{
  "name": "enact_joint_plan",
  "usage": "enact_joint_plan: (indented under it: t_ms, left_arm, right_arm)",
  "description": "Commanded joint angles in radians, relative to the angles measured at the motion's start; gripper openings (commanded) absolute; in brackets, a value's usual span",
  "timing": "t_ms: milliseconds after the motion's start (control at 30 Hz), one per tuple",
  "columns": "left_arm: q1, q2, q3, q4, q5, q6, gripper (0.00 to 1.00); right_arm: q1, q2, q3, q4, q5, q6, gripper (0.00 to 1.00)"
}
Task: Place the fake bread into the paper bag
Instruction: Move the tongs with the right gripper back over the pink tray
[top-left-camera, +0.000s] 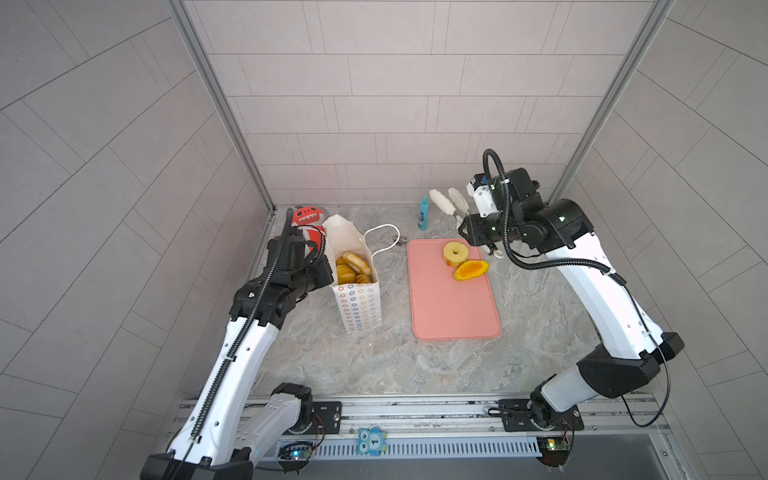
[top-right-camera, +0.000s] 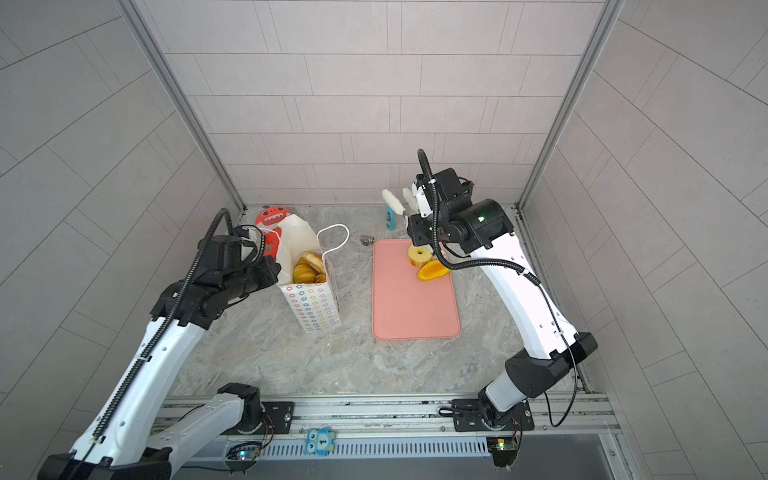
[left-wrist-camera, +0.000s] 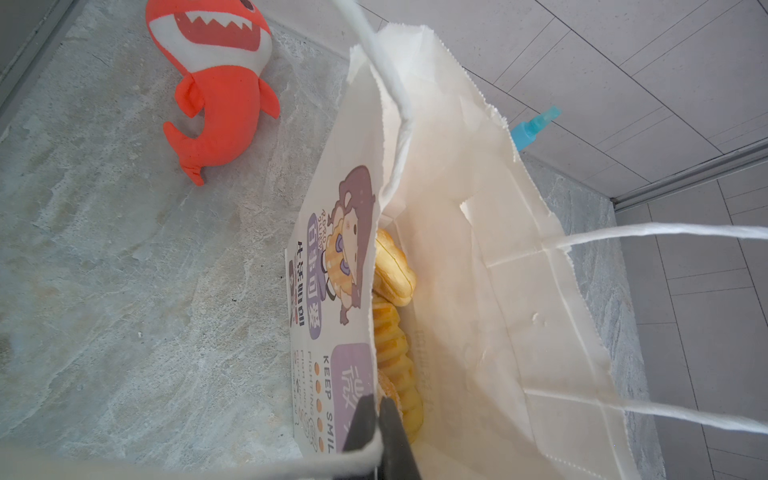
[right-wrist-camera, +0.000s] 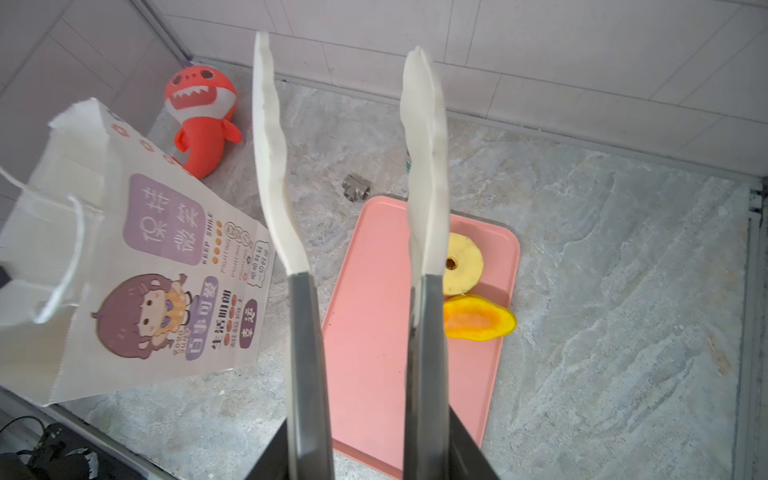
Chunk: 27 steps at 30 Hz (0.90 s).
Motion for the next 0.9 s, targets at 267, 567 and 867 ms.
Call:
enact_joint_plan:
  t_ms: [267,567,867]
  left_arm:
    - [0.006,-0.001,0.009,-0.018,-0.002,0.006,0.06]
    - [0.005,-0.006,-0.005,-0.010,0.009,0.001,0.06]
    - [0.006,-0.011,-0.011,-0.012,0.006,0.005,0.06]
  right_arm:
    - [-0.108,-0.034,-0.199,0.121,-0.013,-0.013,0.44]
    - [-0.191,0.045,-0.295,0.197,-0.087,0.001,0.42]
    - [-0.238,0.130,-0.328,0.207,-0.086,0.003,0.41]
